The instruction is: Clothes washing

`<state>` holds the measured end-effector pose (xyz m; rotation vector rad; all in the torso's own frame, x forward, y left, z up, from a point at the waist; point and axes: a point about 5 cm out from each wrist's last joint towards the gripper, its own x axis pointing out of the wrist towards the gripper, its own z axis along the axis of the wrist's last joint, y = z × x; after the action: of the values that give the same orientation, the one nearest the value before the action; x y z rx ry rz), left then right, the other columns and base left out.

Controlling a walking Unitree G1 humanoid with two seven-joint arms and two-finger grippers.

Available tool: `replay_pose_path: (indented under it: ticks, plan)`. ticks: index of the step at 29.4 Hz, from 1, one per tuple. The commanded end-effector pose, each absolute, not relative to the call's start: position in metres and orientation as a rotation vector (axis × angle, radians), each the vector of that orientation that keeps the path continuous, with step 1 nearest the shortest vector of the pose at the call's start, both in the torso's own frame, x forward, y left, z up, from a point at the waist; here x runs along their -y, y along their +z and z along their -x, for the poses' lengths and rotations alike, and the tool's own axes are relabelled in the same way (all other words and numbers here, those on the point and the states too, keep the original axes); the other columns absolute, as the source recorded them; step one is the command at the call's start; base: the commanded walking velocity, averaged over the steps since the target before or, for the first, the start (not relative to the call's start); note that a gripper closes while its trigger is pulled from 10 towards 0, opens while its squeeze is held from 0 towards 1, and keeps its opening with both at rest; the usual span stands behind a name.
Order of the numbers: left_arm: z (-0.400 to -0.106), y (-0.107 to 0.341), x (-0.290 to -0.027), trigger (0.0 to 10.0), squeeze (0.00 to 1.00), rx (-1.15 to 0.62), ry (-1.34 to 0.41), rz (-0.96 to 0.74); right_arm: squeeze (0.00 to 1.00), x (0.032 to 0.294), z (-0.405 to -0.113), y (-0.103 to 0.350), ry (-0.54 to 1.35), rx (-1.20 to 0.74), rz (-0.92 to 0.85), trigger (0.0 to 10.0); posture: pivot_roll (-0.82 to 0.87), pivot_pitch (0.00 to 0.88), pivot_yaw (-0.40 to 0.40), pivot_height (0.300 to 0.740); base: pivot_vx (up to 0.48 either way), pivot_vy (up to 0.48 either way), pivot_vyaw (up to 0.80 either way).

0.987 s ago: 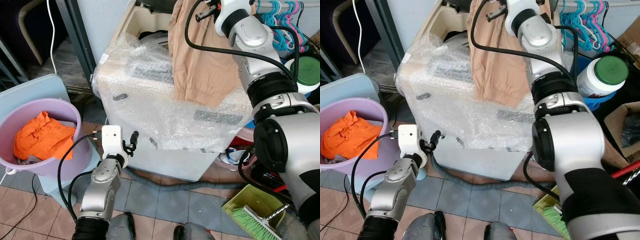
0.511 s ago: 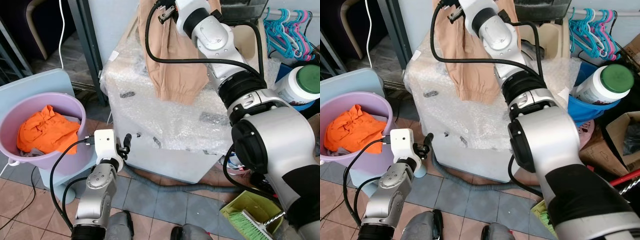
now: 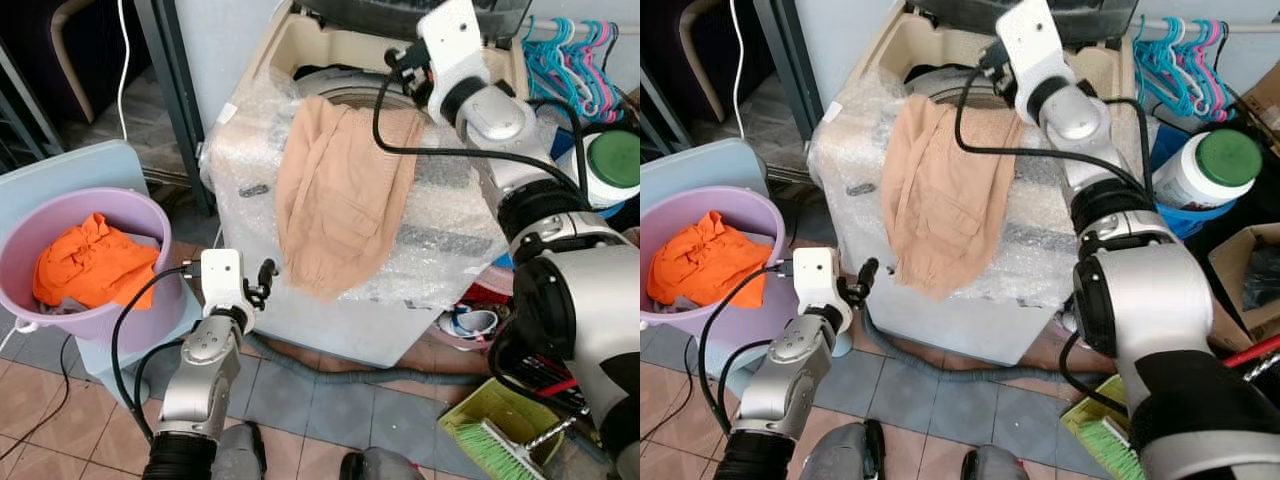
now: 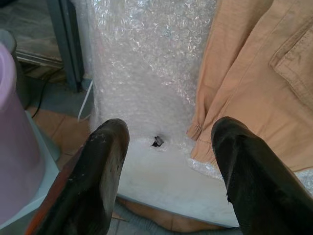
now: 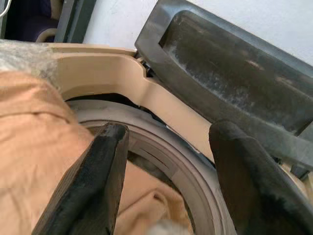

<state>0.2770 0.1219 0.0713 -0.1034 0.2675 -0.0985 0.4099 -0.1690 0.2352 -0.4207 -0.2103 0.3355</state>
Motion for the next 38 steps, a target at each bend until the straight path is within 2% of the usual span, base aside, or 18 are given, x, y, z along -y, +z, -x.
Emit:
replay_pose_path:
  ticks: [1,7,10,17,18,20,26,29,31,34,38]
  plan:
    - [-0.275,0.071,-0.122,10.0,0.00,-0.273,-0.104,0.095,1.00,0.173,-0.407,0.244,0.338,0.271,0.394,10.0,-0.05,0.053,-0.009,0.740,0.000,0.000,0.00]
    - [-0.274,0.072,-0.127,10.0,0.00,-0.279,-0.123,0.098,1.00,0.179,-0.378,0.209,0.424,0.276,0.315,10.0,-0.07,0.059,0.011,0.740,0.000,0.000,0.00]
    - [-0.274,0.070,-0.130,10.0,0.00,-0.287,-0.129,0.087,1.00,0.177,-0.353,0.189,0.511,0.254,0.292,10.0,-0.08,0.063,0.025,0.740,0.000,0.000,0.00]
    - [-0.279,0.074,-0.124,10.0,0.00,-0.267,-0.160,0.096,1.00,0.172,-0.325,0.183,0.608,0.249,0.207,10.0,-0.09,0.058,0.029,0.740,0.000,0.000,0.00]
    - [-0.278,0.078,-0.122,10.0,0.00,-0.248,-0.174,0.119,1.00,0.172,-0.304,0.172,0.746,0.147,0.146,10.0,-0.09,0.057,0.028,0.740,0.000,0.000,0.00]
    - [-0.277,0.078,-0.123,10.0,0.00,-0.244,-0.176,0.131,1.00,0.174,-0.288,0.159,0.835,0.049,0.123,10.0,-0.09,0.059,0.034,0.740,0.000,0.000,0.00]
    - [-0.273,0.072,-0.129,10.0,0.00,-0.288,-0.165,0.117,1.00,0.182,-0.249,0.103,0.933,-0.208,0.192,10.0,-0.11,0.065,0.055,0.740,0.000,0.000,0.00]
    - [-0.273,0.071,-0.127,10.0,0.00,-0.295,-0.185,0.104,1.00,0.182,-0.243,0.089,0.907,-0.261,0.194,10.0,-0.11,0.068,0.064,0.740,0.000,0.414,0.00]
    - [-0.274,0.075,-0.127,10.0,0.00,-0.270,-0.205,0.081,1.00,0.177,-0.245,0.082,0.826,-0.274,0.191,10.0,-0.10,0.068,0.067,0.740,0.000,0.480,0.00]
    - [-0.275,0.077,-0.131,10.0,0.00,-0.265,-0.198,0.075,1.00,0.169,-0.258,0.087,0.625,-0.255,0.090,10.0,-0.09,0.069,0.071,0.740,0.000,0.480,0.00]
    - [-0.274,0.077,-0.133,10.0,0.00,-0.269,-0.195,0.067,1.00,0.164,-0.266,0.089,0.486,-0.224,0.021,10.0,-0.08,0.070,0.073,0.740,0.000,0.409,0.00]
